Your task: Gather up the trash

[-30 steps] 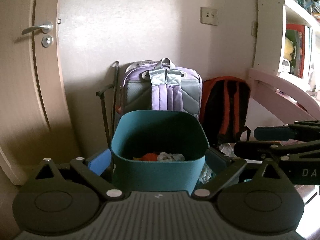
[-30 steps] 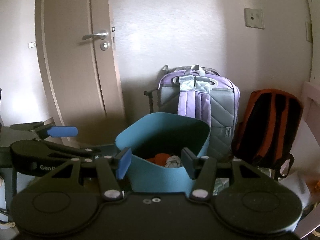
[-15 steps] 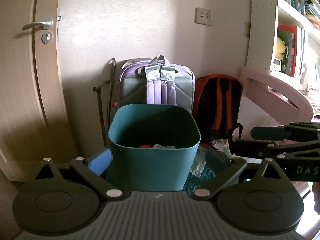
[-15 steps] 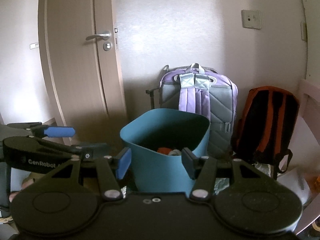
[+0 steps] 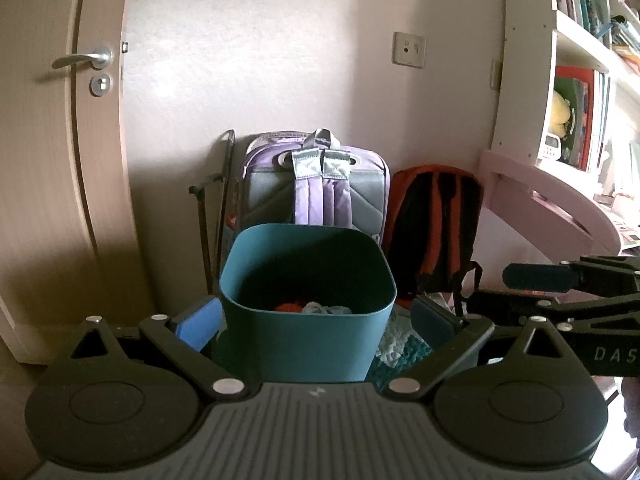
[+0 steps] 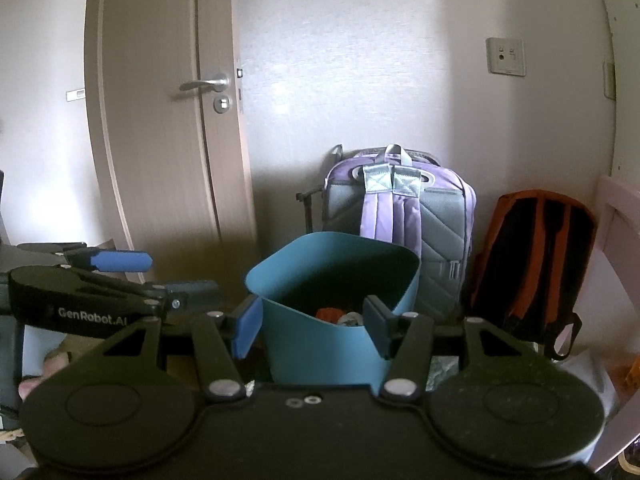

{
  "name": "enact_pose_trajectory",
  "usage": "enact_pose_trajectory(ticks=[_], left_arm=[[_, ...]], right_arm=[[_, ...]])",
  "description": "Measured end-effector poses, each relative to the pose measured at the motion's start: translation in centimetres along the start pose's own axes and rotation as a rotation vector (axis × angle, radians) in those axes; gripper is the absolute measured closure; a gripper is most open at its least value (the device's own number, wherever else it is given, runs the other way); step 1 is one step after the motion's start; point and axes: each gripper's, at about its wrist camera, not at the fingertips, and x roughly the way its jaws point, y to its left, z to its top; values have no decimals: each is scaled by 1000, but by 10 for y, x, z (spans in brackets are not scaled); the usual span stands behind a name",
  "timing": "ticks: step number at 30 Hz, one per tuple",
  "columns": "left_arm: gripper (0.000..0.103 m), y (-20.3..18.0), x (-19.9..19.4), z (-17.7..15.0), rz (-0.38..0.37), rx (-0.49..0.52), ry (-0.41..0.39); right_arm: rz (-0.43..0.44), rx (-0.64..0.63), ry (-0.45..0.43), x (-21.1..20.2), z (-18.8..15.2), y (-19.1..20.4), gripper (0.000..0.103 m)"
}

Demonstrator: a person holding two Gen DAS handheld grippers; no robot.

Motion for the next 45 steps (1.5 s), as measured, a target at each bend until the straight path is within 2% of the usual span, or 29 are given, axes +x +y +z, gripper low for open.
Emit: enact_pose_trajectory(ticks=[13,24,30,45], left_arm=[[2,0,-11,0,-9,-8,-19],[2,8,-11,-2,71,-61,-33],[2,3,-15,-6,136,-20,-56],[2,-3,-15,-12,176,26,-57]], right_arm=[[-13,-5,-7,-7,-2,6,48],[-58,-19,-21,-6,-8,18,48],[-54,-22,-17,0,-11,22,48],[-73,-23,-1,9,-13,28,48]])
